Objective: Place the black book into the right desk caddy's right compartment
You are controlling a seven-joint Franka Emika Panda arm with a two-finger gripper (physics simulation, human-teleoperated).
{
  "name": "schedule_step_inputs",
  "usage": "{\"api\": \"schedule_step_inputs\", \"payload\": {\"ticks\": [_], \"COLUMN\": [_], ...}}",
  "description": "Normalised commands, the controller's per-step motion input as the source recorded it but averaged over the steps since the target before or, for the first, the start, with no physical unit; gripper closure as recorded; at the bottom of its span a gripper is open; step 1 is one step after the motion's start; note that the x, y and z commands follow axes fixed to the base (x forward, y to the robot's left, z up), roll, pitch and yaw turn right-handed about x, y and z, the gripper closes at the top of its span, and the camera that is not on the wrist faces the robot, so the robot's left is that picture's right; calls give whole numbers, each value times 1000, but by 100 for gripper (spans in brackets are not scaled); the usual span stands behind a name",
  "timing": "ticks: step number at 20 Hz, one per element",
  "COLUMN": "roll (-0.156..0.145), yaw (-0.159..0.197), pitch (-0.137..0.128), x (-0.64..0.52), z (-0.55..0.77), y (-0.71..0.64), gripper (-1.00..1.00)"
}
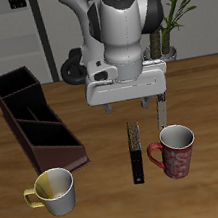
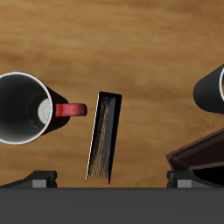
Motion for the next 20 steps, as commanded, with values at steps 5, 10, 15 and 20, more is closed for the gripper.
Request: {"api": "schedule_step_inputs", "payload": {"ticks": [5,10,15,20], "roll": [-8,20,1,-13], "yaw": [-26,0,1,10], "pitch": [23,26,35,24], "x": [33,24,81,69], "z": [-277,-270,-221,-243], "y": [26,72,67,-6], "gripper": [-100,-100,-100,-100]}}
